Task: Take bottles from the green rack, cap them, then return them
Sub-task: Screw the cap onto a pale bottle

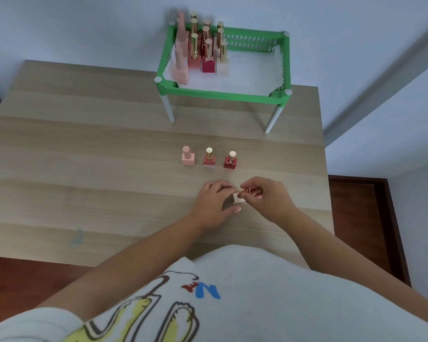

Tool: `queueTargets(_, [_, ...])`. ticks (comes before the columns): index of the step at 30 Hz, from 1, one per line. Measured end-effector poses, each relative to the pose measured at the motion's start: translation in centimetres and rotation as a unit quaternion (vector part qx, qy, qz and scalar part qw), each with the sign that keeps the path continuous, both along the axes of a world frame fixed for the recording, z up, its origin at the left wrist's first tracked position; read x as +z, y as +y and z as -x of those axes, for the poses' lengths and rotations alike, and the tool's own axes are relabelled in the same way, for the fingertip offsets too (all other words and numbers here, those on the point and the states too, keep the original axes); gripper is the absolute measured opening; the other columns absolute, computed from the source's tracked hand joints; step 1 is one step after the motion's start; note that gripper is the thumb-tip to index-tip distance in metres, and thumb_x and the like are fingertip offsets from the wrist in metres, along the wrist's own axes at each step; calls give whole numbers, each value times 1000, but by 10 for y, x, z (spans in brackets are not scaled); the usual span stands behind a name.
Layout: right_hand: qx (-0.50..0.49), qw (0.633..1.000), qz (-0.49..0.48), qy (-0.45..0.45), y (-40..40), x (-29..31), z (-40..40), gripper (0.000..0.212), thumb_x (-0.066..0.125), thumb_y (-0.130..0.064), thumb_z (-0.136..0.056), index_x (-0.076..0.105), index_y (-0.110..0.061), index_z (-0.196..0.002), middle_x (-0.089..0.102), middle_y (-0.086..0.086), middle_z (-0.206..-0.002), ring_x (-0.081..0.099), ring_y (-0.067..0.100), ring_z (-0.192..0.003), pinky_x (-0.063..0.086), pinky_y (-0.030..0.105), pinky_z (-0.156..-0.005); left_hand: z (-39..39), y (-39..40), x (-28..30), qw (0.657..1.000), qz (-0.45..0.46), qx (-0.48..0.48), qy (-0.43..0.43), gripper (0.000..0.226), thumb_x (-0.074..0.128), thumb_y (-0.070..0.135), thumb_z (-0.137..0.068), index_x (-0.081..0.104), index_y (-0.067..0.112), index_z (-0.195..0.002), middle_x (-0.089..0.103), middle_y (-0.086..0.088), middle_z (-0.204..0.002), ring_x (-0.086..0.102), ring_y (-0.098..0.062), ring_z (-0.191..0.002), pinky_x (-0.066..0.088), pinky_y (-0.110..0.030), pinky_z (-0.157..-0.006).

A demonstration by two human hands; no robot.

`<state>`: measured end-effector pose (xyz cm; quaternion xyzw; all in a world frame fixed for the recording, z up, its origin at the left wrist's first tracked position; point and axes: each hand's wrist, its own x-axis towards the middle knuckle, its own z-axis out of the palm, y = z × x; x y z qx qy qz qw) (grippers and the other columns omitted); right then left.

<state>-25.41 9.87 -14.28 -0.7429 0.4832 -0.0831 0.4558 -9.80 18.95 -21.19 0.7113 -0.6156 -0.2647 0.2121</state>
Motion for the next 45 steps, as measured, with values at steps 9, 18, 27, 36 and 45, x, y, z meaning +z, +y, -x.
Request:
queueTargets(9, [35,998,44,-24,0,6,15,21,71,-7,-78,73,-20,-94,62,-8,-90,59,2,-77,43,5,-70,-12,7,21,998,8,6,56,32,66,37,-87,66,21,-115,50,10,-89,50,-9,-83,41,-23,-71])
queueTargets(18, [59,992,84,-77,1,26,12,24,68,1,-80,74,-15,-98,63,-4,-95,63,9,-86,49,13,-82,-20,13,51,985,63,71,147,30,75,29,-81,70,22,-110,58,13,-93,56,-1,-87,40,-8,-77])
queueTargets(27, [30,993,52,-103,-3,40,15,18,70,-17,-83,69,-32,-93,69,-10,-81,61,1,-73,47,9,-69,-21,14,79,981,123,64,135,31,75,27,-82,70,18,-111,59,3,-95,56,-14,-85,48,-23,-78])
queueTargets(36, [25,993,14,-112,-6,44,16,28,51,-54,-86,66,-31,-91,69,-7,-69,62,6,-64,50,22,-65,-19,18,91,981,156,40,112,29,75,25,-82,70,17,-110,56,7,-92,51,-5,-81,44,-18,-75])
queueTargets(45, [85,988,69,-109,-4,48,21,29,73,-11,-79,68,-28,-103,68,-9,-90,64,2,-83,50,14,-81,-19,18,90,982,157,42,96,29,75,26,-82,70,19,-109,58,6,-94,50,2,-83,41,-11,-76])
